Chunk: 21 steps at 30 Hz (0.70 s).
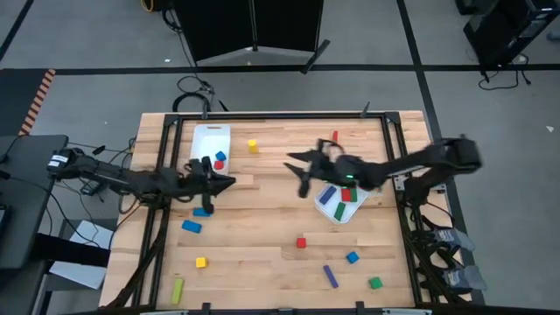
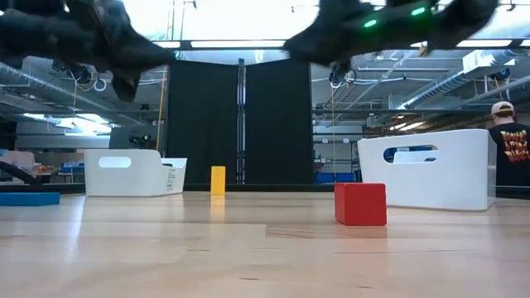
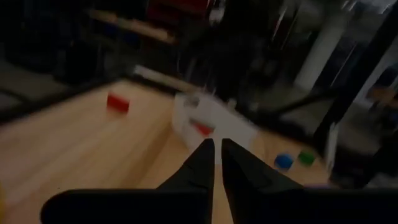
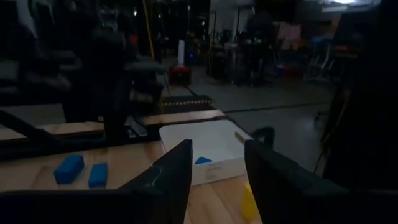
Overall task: Sort blocks by size
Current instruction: Put the red square block into the left white bin
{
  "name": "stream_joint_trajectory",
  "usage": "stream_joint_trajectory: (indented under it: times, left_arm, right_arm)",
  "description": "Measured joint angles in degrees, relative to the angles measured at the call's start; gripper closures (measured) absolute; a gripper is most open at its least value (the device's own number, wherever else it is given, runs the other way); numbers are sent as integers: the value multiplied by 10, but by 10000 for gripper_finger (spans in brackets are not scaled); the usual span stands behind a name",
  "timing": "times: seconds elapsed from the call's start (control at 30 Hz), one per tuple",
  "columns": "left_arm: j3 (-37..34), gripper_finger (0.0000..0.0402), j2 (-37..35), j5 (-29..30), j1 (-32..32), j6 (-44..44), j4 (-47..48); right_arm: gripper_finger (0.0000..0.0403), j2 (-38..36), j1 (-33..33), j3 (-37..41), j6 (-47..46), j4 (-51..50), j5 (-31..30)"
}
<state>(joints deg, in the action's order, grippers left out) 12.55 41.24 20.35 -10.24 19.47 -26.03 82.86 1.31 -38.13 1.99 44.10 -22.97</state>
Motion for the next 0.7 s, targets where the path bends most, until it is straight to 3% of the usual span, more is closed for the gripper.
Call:
stream_joint_trajectory:
  times: [0.33,0.5,0.7]
  left_arm:
    - [152,269,319,-50,-27,-7,-2]
    - [232,226,473,-51,-55,-27,-44]
    - [276,198,602,-51,-82,-30,-157]
  right_arm:
    - [245,-207,68,106,59,-11,-90]
    - [245,-252,90,120,85,-15,-92]
    - [245,-272,109,121,87,-46,-92]
